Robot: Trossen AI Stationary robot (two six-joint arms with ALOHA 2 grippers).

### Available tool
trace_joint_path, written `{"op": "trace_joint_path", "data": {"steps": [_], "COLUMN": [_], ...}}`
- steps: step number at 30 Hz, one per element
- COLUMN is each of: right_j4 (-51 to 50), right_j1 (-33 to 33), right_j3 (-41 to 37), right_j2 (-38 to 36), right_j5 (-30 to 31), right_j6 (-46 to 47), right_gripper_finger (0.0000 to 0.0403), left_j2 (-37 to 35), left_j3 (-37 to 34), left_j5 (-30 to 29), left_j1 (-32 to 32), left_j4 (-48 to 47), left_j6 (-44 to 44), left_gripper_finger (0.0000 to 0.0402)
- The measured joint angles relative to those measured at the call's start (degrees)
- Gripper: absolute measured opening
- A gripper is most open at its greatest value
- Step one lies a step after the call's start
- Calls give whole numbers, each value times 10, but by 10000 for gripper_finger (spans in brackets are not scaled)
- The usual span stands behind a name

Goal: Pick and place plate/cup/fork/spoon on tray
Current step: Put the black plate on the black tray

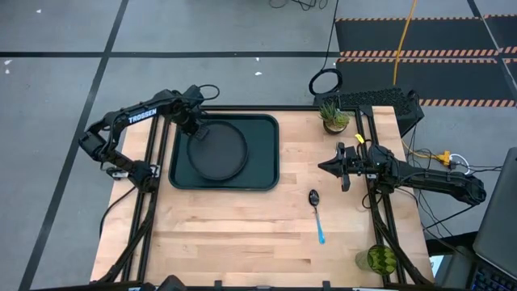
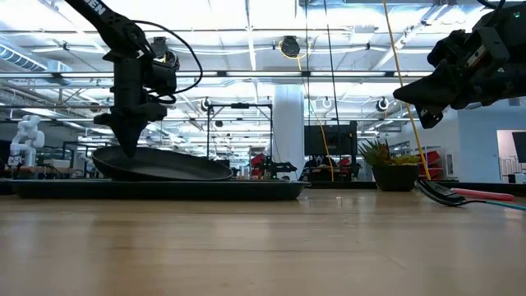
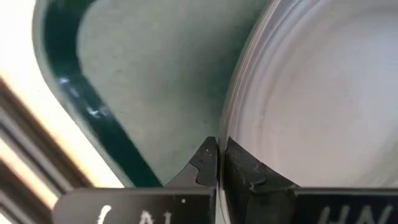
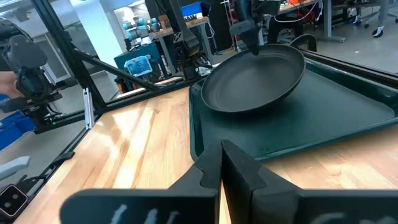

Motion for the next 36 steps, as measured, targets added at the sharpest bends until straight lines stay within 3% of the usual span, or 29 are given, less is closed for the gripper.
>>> {"op": "trace_joint_path", "data": {"steps": [7, 15, 25, 30, 36], "right_j4": [4, 8, 8, 8, 8], "right_j1": [0, 0, 0, 0, 0], "right_j3": [0, 0, 0, 0, 0], "right_j2": [0, 0, 0, 0, 0], "right_j5": [0, 0, 0, 0, 0], "right_j6": [0, 0, 2, 7, 9], "right_gripper_finger": [0, 0, 0, 0, 0], "left_j2": [4, 59, 89, 89, 89], "left_j3": [0, 0, 0, 0, 0], "left_j5": [-14, -14, -25, -54, -54], "left_j1": [3, -9, -11, -11, -11], "left_j4": [1, 5, 50, 51, 46], "left_j6": [-1, -9, -3, 1, 1], "left_gripper_finger": [5, 7, 33, 60, 120]}}
